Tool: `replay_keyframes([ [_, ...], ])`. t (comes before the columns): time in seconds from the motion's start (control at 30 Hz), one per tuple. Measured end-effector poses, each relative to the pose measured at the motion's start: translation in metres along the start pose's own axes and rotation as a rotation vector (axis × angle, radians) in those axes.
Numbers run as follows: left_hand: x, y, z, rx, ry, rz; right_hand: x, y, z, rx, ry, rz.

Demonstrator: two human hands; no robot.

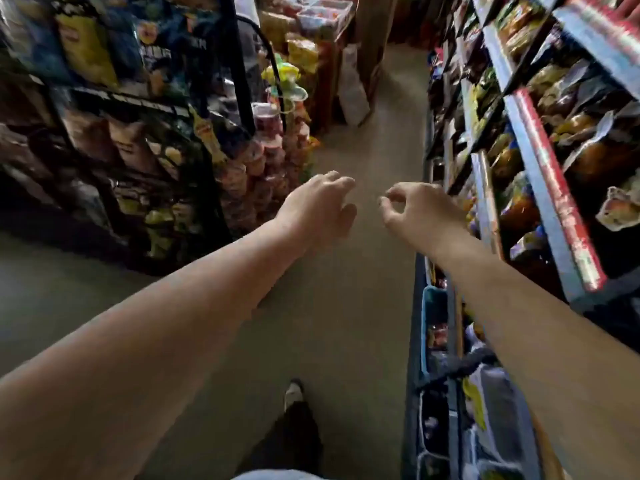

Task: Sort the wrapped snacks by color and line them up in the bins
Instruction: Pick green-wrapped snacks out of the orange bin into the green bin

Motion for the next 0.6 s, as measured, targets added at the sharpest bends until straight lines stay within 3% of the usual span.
replay_keyframes([
  [0.23, 0.139, -0.081, -0.055, -0.151, -0.24, 0.072, 0.121, 0.057, -0.083, 0.131, -0.206, -0.173],
  [0.37, 0.181, -0.133, -0.114, -0.221, -0.324, 0.101, 0.142, 0.08, -0.156, 0.219, -0.237, -0.185],
  [0.6, 0.217, -0.162, -0.277, -0.161, -0.41, 0.129, 0.146, 0.139, -0.264, 0.406, -0.236, -0.181],
])
Point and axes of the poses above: each hand's wrist, its own z-axis away from the middle knuckle, its own x-axis out of the palm, y = z × x, the point moved 7 cm from there along -z, towards the middle knuckle, and after that the axes turned 3 degrees about -z, right-handed, at the moved point
